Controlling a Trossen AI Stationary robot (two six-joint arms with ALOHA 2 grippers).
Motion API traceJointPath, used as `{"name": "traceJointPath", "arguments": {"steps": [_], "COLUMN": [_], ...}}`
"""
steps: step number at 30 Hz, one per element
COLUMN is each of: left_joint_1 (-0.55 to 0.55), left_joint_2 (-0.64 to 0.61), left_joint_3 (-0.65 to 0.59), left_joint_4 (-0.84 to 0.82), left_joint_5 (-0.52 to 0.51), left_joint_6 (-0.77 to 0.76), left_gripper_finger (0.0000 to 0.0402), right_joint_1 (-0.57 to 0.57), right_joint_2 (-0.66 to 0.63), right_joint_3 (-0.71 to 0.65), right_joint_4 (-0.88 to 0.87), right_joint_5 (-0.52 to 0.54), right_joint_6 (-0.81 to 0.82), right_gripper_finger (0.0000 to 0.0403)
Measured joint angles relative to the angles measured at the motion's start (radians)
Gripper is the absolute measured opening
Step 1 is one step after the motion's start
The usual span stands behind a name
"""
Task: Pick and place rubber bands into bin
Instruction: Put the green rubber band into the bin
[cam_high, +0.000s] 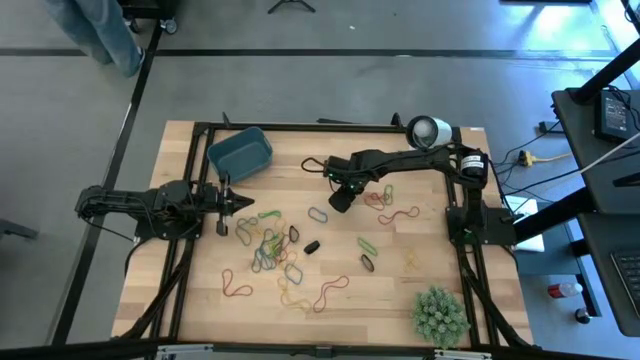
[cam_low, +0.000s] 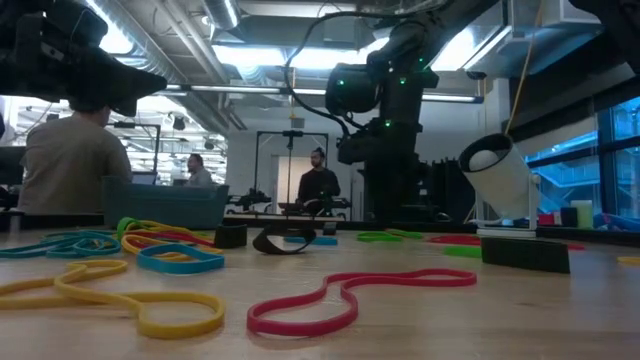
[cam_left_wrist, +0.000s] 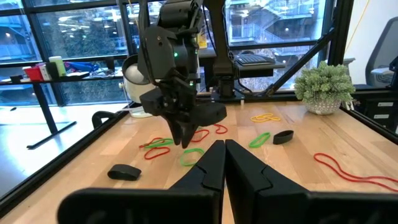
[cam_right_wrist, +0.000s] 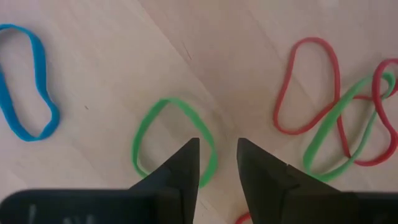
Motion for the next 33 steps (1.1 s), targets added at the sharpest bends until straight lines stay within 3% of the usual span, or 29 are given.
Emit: {"name": "traceJointPath", "arguments": {"steps": [6,12,28,33], "left_joint_1": [0.000,0.000,0.000,0.000], "left_joint_2": [0.000,0.000,0.000,0.000], "left_joint_3": [0.000,0.000,0.000,0.000], "left_joint_4": [0.000,0.000,0.009,0.017], "left_joint_5": [0.002,0.003,-0.069,-0.083], "left_joint_6": [-0.016,-0.136,-0.132,-0.250], "left_gripper_finger": [0.0006,0.0006,0.0004,0.0005], "right_joint_1": [0.000,0.000,0.005,0.007], "right_joint_2": [0.000,0.000,-0.007,-0.006], "right_joint_3": [0.000,-0.037,-0.137,-0.138], "right_joint_4": [0.004,0.029,0.138,0.145], "right_joint_5": [0.000,0.001,0.008,0.007], "right_joint_6": [0.028,0.032,0.018,-0.001], "right_gripper_finger": [0.0105,0.0105,0.0105,0.0105]}}
